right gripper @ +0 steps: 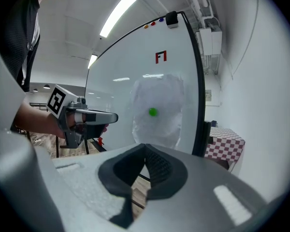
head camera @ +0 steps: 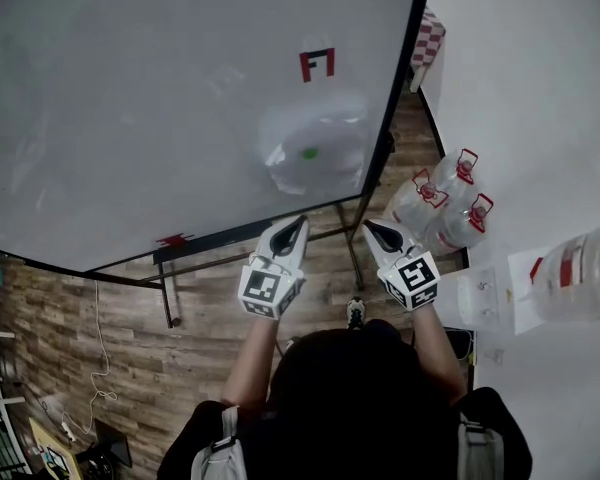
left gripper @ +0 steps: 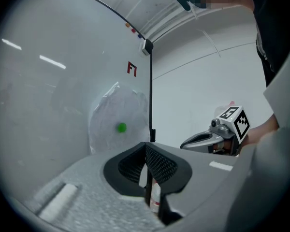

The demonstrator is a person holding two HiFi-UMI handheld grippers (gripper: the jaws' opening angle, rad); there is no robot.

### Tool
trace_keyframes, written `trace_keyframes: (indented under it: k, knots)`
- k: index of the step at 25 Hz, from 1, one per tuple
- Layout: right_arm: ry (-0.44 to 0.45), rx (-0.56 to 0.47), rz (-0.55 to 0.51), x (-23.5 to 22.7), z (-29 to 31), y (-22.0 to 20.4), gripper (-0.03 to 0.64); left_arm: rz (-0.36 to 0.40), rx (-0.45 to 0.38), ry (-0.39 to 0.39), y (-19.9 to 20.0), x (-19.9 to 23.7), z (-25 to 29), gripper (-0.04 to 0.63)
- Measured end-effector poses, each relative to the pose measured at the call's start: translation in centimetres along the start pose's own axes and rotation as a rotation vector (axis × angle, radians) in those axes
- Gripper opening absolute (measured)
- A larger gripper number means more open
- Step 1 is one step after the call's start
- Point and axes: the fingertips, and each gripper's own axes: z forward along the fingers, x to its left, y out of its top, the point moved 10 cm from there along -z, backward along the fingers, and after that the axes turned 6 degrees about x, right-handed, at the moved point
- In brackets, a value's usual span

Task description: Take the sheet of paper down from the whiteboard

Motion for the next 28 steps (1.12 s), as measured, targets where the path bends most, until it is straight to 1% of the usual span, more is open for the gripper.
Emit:
trace_keyframes:
  k: [8,10,13,15,18,21,23,28]
  knots:
    - [0.08,-0.029,-0.029,-3.9,0.9,1.0,0.003,-0.006,-0.001,0.077,1.0,-0.9,2.5,0.011]
    - [0.104,-0.034,-0.041,-4.9,1.3,1.2,0.003,-0.008,0.012,0.116,1.1,-1.0,3.3,0.011]
    - [0.139,-0.044,-0.052,-6.4,1.8,1.5,0.003,-0.017,0.042,0.204,1.2,-1.0,4.3,0.011]
    - [0.162,-0.051,-0.059,-7.3,2.1,1.7,0.003,-0.023,0.045,0.246,1.4,-0.9,5.0,0.011]
    - [0.19,-0.06,-0.086,-8.5,2.5,2.1,0.003,-0.023,0.039,0.284,1.9,-1.1,6.2,0.011]
    - [0.206,-0.067,-0.134,-9.6,2.9,2.5,0.003,-0.023,0.035,0.316,2.3,-1.3,7.4,0.011]
    - [0.226,-0.071,-0.141,-10.2,3.1,2.7,0.003,-0.025,0.033,0.341,2.5,-1.5,8.0,0.011]
    - [0.336,-0.131,-0.122,-11.2,3.7,3.5,0.003,-0.041,0.026,0.421,2.6,-1.3,9.3,0.012]
